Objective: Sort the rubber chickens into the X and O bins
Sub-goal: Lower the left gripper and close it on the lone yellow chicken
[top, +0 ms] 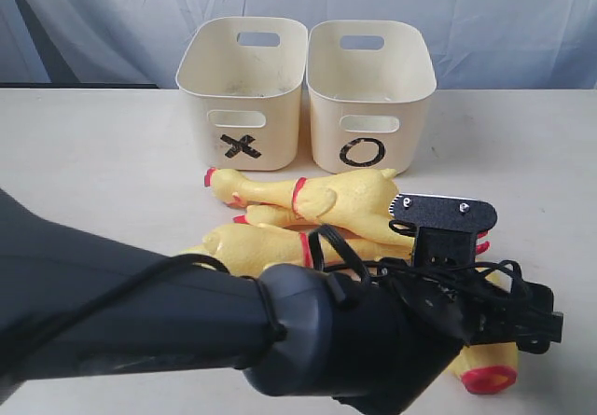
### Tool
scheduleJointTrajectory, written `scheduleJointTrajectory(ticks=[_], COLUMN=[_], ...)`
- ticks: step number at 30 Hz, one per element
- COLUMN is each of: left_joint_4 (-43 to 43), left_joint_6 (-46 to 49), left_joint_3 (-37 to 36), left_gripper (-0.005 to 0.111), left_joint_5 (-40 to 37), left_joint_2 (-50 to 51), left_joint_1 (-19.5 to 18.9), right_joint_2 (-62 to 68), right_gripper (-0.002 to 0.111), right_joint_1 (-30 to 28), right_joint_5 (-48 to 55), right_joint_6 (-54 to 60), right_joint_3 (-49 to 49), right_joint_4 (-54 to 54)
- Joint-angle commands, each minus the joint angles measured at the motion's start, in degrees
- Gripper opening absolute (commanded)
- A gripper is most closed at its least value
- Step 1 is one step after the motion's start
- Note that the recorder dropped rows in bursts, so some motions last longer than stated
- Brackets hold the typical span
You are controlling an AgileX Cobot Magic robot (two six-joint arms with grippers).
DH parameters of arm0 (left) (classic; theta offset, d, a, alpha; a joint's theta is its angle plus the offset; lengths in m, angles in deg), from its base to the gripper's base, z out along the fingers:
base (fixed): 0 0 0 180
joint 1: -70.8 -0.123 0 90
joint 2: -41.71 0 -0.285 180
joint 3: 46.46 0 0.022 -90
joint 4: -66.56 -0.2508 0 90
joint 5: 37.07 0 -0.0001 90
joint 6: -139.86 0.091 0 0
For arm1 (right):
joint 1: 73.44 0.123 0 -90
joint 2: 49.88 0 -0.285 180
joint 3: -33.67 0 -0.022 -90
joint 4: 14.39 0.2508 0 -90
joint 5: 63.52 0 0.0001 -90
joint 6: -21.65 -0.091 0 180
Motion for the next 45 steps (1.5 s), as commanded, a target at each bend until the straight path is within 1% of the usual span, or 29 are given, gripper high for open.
scheduleJointTrajectory(ticks=[1, 13, 22, 40, 45], left_joint_4=[0.1, 0.1, -4.3, -4.3, -4.3], left_joint_6=[0.0, 0.0, -0.1, -0.1, -0.1], left_joint_3=[0.2, 0.2, 0.2, 0.2, 0.2], left_gripper=[0.105, 0.105, 0.105, 0.105, 0.103], left_joint_5=[-0.3, -1.3, -3.2, -3.3, -3.4], left_joint_2=[0.6, 1.2, 1.2, 3.1, 3.1], left_joint_1=[-0.1, -0.8, -0.8, -0.8, -1.1], right_joint_2=[-0.4, -0.4, -0.4, -0.4, -0.4], right_gripper=[-0.001, -0.001, -0.001, -0.001, -0.001], right_joint_1=[-0.2, -0.2, -0.2, -0.2, -0.2], right_joint_5=[-0.6, -0.7, -0.7, -0.6, -0.6], right_joint_6=[-0.1, -0.1, -0.1, -0.1, -0.1], right_joint_3=[-0.1, -0.1, -0.1, -0.1, -0.1], right_joint_4=[-0.1, -0.1, -0.1, -0.1, -0.1])
